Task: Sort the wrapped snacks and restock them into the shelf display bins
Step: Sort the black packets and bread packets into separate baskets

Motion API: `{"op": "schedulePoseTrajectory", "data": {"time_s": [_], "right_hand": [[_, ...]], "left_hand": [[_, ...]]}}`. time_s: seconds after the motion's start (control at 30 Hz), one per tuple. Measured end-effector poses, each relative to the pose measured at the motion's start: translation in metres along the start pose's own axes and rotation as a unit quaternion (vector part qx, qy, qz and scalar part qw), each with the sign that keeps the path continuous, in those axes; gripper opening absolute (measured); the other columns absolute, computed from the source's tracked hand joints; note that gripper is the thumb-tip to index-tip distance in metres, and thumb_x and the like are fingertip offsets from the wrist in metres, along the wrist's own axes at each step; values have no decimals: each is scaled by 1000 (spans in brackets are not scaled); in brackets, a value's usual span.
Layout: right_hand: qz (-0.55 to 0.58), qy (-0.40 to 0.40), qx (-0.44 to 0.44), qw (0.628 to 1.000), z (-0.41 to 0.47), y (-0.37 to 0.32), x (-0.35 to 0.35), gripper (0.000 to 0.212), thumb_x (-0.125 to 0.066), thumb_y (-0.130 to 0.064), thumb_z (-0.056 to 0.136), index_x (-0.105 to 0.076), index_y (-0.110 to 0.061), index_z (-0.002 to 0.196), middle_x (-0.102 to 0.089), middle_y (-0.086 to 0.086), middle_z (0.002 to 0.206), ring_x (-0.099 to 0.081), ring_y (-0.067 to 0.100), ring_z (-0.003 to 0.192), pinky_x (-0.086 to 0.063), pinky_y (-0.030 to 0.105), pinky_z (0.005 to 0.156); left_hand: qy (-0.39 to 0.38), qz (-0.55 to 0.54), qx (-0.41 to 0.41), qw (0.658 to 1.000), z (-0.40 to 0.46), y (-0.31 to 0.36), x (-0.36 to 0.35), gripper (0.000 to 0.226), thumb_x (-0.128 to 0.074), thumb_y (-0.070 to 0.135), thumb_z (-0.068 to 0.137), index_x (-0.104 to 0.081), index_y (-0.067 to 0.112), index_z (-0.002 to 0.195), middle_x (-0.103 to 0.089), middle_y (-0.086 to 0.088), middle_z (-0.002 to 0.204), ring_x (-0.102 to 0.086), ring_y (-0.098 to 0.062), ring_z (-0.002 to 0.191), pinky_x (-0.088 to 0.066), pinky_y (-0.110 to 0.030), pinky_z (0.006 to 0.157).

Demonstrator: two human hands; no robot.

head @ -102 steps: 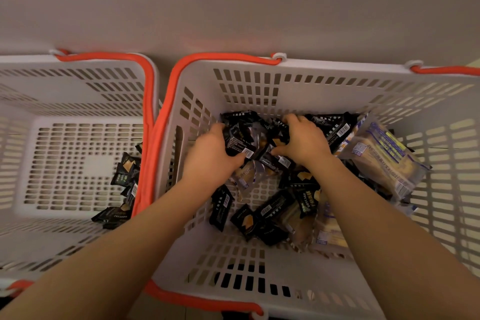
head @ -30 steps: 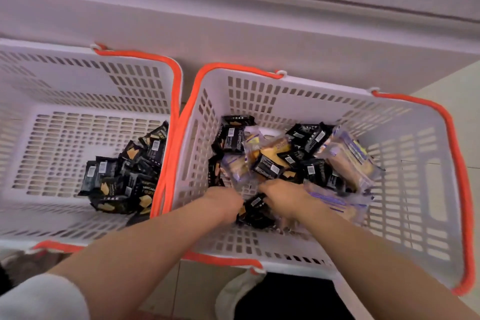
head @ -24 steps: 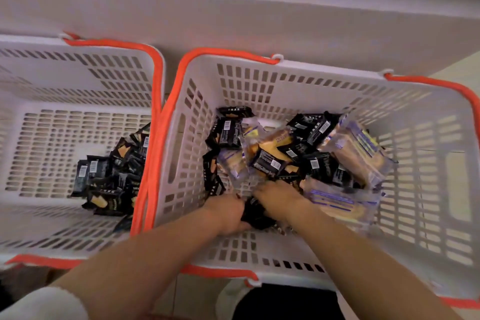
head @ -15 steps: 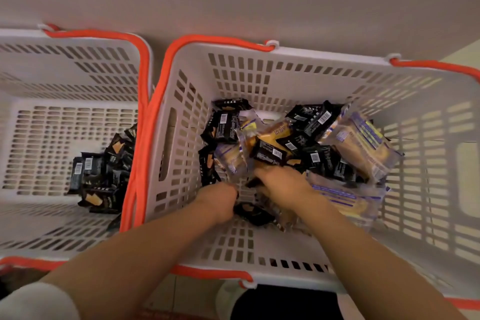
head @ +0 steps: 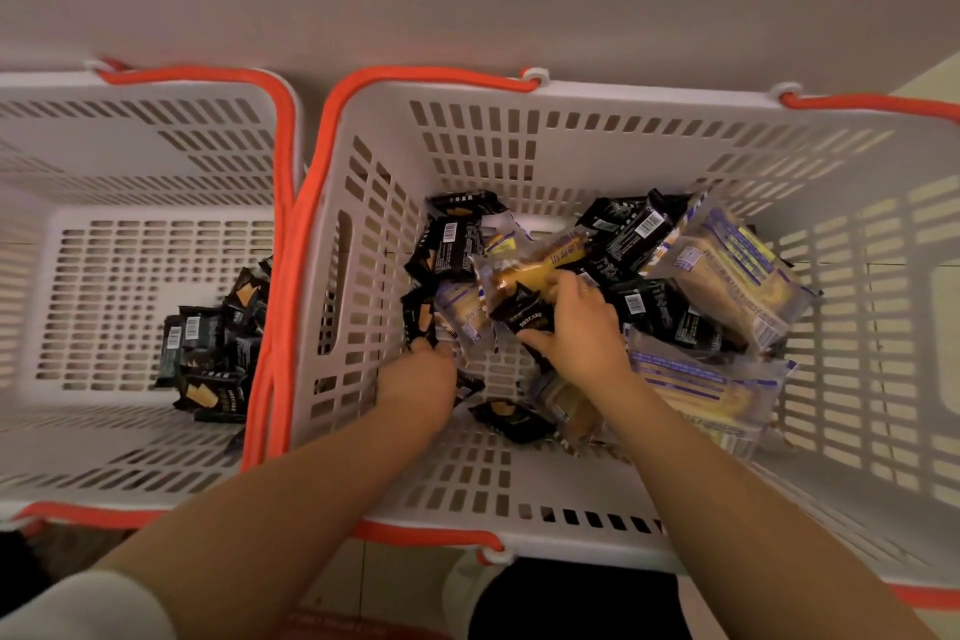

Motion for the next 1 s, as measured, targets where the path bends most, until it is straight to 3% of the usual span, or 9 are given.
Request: {"op": "schedulePoseTrajectory", "data": {"time_s": [0.17,0.3,0.5,0.6,0.7,0.8,0.83,0.93,1.0], "right_hand": [[-29,-99,14,995,-9,1,-4,58,-66,-37,84,-44,-10,130,-41,11,133,-47,30,117,-45,40,90],[35,-66,23,997,-14,-4,7,49,-63,-39,85,-49,-11,124,-57,9,118,-56,26,105,-50,39,81],[266,-13,-49,963,-21,-12,25,34,-59,-34,89,-49,-17,117,-55,-13,94,-51,3,82,-39,17,67],[324,-32,-88,941,-29,-14,31,28,-52,-37,93,-46,-21,115,-53,-14,91,-50,7,85,-37,23,74],[383,-16,-110,917,-36,-27,48,24,-52,-39,92,-46,-27,112,-58,-10,107,-55,10,96,-40,27,81],[453,3,-153,878,-40,-52,74,57,-53,-40,90,-34,-22,141,-41,-5,143,-42,19,129,-35,32,103],[472,2,-162,867,-42,-61,82,60,-52,-37,91,-29,-21,144,-36,-4,147,-39,20,131,-33,31,102],[484,-3,-123,867,-50,-89,100,24,-51,-23,91,-52,-23,114,-58,-1,115,-54,18,101,-41,29,78],[448,1,-76,891,-56,-115,107,21,-53,-20,89,-53,-21,111,-60,0,106,-56,15,95,-45,30,78]], "left_hand": [[2,-166,66,984,8,-2,-2,73,-58,20,90,-12,6,144,-34,-20,137,-51,-33,114,-46,-38,88],[-8,-258,111,960,12,4,-6,86,-64,28,86,-6,4,145,-41,-22,134,-49,-33,117,-46,-40,91],[-17,-250,82,965,12,11,-5,29,-60,30,88,-56,8,106,-62,-12,107,-60,-27,96,-51,-35,74],[1,-291,45,956,7,1,8,17,-64,27,85,-56,12,82,-64,-11,97,-58,-23,83,-47,-31,65],[75,-359,7,930,-5,-12,31,21,-67,24,80,-58,11,93,-65,-11,99,-59,-23,87,-43,-27,66],[103,-343,-35,933,-23,-23,50,26,-65,24,82,-58,5,98,-65,-15,99,-61,-29,93,-47,-31,69],[108,-351,-47,929,-31,-28,56,23,-64,23,82,-57,4,94,-65,-15,95,-61,-28,90,-48,-31,69],[193,-407,-78,889,-64,-46,81,15,-64,20,82,-53,13,89,-58,3,72,-55,-12,67,-38,-9,50],[280,-455,-97,840,-94,-63,98,14,-65,20,80,-52,25,83,-53,16,66,-52,0,59,-36,-4,50]]}}
Point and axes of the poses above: each hand's wrist, its own z-axis towards the middle knuckle, its own x-axis out of the back of the hand, y = z × x, the point moved 1 cm from there along z, towards the middle knuckle
